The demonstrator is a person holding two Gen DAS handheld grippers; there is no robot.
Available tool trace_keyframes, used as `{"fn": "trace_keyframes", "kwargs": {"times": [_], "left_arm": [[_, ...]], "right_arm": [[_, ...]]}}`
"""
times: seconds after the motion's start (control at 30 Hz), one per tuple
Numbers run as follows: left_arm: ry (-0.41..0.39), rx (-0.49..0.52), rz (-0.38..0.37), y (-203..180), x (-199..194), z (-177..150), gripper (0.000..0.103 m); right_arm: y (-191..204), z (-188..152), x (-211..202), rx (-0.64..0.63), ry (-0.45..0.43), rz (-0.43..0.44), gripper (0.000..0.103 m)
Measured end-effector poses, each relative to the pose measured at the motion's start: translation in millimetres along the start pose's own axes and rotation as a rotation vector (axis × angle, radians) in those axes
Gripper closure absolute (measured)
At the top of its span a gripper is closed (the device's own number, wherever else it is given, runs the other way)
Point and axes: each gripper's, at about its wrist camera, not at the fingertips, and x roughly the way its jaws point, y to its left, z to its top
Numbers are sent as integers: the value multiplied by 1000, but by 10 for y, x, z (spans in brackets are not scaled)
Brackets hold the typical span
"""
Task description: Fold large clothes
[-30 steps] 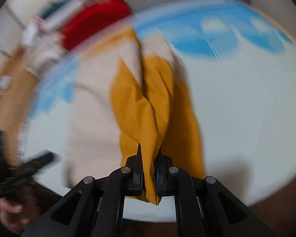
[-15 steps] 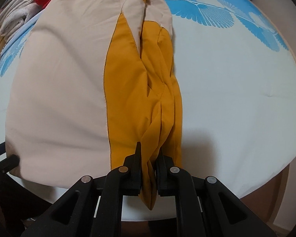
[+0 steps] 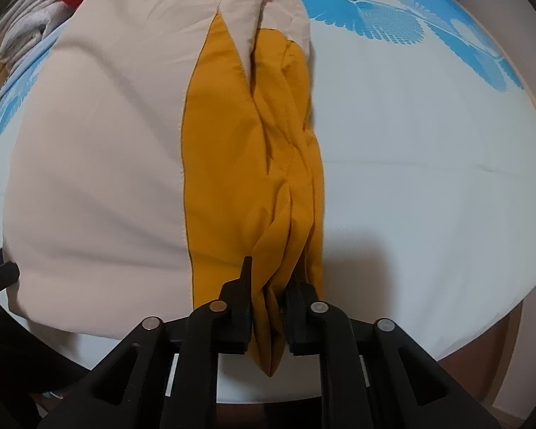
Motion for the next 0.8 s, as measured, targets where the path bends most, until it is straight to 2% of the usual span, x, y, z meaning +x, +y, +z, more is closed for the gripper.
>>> {"fn": "trace_keyframes", "kwargs": {"times": [0.1, 0.17, 0.23, 0.27, 0.3, 0.33, 0.37, 0.4, 0.47, 0.5, 0.53, 0.6, 0.7, 0.8], "left_arm": [[8, -77, -73, 87, -46, 18, 46], [-15, -116, -92, 140, -119, 44, 47], [-43, -142, -104, 187, -181, 64, 47], [-55, -152, -110, 206, -201, 74, 47], [-61, -164, -116, 222, -204, 79, 47], [-62, -172, -121, 233, -189, 67, 47], [-59, -184, -130, 232, -164, 72, 47], [-54, -192, -140, 233, -139, 73, 47], [-45, -205, -158, 234, -96, 95, 46], [-42, -212, -164, 239, -78, 104, 46], [-39, -220, -167, 240, -43, 126, 45], [-34, -241, -169, 254, 10, 179, 40], [-39, -273, -183, 295, 70, 246, 35], [-44, -290, -183, 281, 132, 319, 30]], "right_arm": [[-93, -49, -28, 15, -16, 11, 82], [-169, -74, -36, 21, -22, 3, 74], [-259, -110, -72, 19, -44, -69, 72], [-293, -114, -77, 30, -46, -74, 72], [-370, -120, -89, 54, -48, -94, 72], [-467, -123, -108, 84, -57, -150, 71], [-564, -120, -146, 126, -76, -161, 71], [-664, -118, -205, 181, -105, -117, 71], [-850, -112, -351, 298, -187, 51, 68], [-912, -102, -414, 335, -227, 144, 62], [-942, -89, -431, 348, -244, 207, 49], [-915, -69, -351, 358, -215, 328, 37], [-788, -24, -62, 328, -94, 405, 37], [-662, 3, 170, 283, -14, 364, 36]]}}
